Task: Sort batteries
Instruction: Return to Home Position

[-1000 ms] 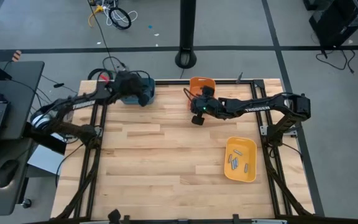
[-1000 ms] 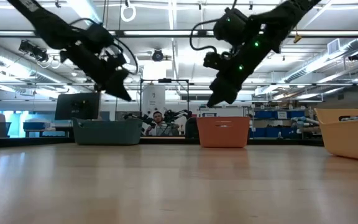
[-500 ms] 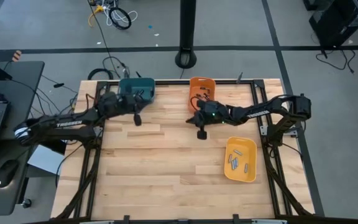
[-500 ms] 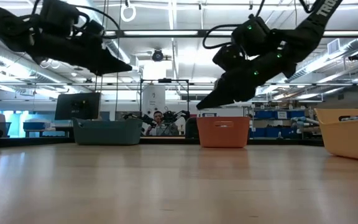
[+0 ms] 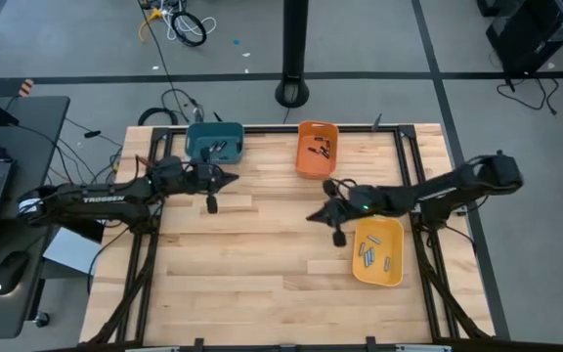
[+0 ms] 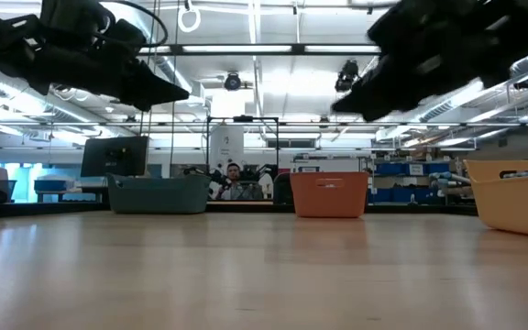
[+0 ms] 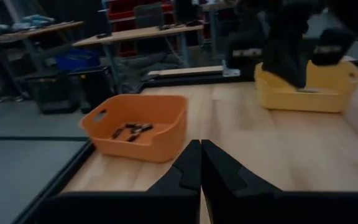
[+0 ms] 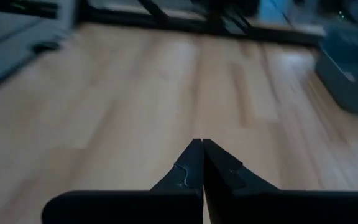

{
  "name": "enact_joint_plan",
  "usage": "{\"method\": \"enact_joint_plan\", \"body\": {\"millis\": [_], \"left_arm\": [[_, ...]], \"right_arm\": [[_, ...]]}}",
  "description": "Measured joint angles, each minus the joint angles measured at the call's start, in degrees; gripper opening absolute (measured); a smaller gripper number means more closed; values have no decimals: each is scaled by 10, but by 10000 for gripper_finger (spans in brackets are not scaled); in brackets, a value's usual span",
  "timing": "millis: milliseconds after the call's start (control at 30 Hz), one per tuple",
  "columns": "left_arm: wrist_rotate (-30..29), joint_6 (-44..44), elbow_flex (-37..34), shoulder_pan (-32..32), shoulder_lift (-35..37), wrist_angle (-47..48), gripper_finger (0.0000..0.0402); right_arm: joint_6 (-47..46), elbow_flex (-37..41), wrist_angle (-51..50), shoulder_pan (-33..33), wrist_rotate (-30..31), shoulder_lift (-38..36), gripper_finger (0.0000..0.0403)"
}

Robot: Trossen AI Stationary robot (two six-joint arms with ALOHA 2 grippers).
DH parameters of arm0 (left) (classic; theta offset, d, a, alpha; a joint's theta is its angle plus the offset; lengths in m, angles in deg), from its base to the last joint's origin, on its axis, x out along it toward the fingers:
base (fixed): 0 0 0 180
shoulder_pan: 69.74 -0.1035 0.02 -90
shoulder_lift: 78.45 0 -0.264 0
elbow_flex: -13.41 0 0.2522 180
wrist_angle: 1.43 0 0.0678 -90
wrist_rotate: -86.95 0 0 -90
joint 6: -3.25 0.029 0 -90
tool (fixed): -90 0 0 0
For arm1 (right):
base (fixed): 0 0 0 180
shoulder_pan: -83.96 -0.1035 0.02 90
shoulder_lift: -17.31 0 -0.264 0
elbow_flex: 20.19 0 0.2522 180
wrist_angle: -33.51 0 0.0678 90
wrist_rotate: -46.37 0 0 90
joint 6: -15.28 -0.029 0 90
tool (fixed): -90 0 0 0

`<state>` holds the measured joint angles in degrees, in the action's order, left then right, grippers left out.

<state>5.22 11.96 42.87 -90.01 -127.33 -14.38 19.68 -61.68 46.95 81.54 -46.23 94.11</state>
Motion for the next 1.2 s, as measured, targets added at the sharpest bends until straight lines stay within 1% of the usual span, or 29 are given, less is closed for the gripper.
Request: {"method": "enact_joint_plan", "body": {"millis": [133, 267, 400, 567, 667, 733, 767, 833, 900, 1000, 1067, 1200], "left_arm": [[0, 9, 0, 29, 6, 8, 11], [-9, 29, 0, 52, 8, 8, 11], [-12, 31, 0, 57, 11, -6, 11], [-11, 31, 0, 58, 9, -12, 11], [-11, 32, 0, 58, 9, -19, 11], [-12, 32, 0, 58, 10, -23, 11], [-15, 32, 0, 58, 11, -19, 11], [-27, 31, 0, 57, 13, -18, 11], [-31, 31, 0, 57, 16, -21, 11], [-32, 31, -1, 57, 18, -18, 11], [-32, 31, -15, 57, 18, -47, 11], [-40, 29, -80, 57, 19, -162, 11]], "right_arm": [[15, 37, 22, -46, 2, -60, 7], [17, 103, 56, -61, 11, -126, 7], [8, 175, 92, -42, 3, -202, 7], [-12, 230, 91, 1, -75, -302, 7], [-15, 252, 87, 31, -103, -350, 7], [-15, 267, 86, 46, -106, -378, 7], [-14, 274, 80, 52, -107, -391, 7], [-14, 274, 30, 60, -104, -419, 7], [-9, 274, -10, 60, -87, -446, 7], [10, 274, -39, 60, -75, -484, 7], [18, 274, -54, 63, -75, -508, 7], [32, 274, -107, 83, -58, -553, 7]]}}
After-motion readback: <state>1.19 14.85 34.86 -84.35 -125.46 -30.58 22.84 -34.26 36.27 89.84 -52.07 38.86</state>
